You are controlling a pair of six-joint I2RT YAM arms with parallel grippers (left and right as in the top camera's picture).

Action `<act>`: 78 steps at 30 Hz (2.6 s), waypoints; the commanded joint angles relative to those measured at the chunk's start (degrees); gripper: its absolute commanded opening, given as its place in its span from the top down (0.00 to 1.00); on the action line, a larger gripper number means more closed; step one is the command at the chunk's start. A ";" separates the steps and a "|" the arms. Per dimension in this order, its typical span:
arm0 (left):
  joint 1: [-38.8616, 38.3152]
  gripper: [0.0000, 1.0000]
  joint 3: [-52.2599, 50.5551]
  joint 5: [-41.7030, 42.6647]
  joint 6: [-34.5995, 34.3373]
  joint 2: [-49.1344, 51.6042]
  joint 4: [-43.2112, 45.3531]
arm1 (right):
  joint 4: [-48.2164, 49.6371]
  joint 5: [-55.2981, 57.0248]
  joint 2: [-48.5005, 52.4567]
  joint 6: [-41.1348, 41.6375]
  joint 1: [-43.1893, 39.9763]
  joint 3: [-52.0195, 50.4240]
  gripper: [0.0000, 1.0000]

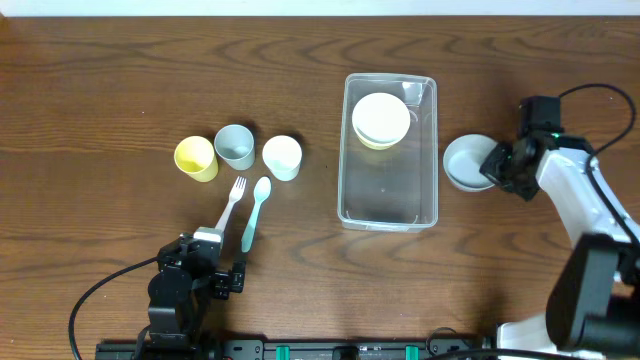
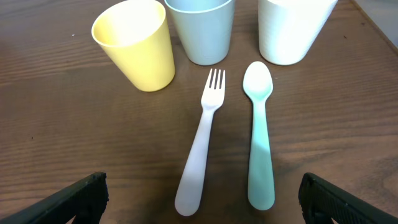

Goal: Pack container
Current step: 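Stack the grey-blue bowl into the container bowls and retract right arm, then reach the left gripper to the yellow cup and grasp it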

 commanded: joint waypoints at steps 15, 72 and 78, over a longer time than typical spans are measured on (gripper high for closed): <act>0.35 0.02 -0.55 0.35 -0.33 -0.35 0.09 | 2.19 -3.41 -15.13 -1.27 17.94 13.03 0.99; 0.35 0.02 12.15 1.55 -18.25 11.91 1.20 | -20.55 -4.02 -15.91 -5.31 -9.49 18.21 0.01; 0.35 0.02 31.17 0.72 -17.77 38.64 -7.15 | -20.55 -4.02 -15.91 -5.31 -9.49 18.21 0.01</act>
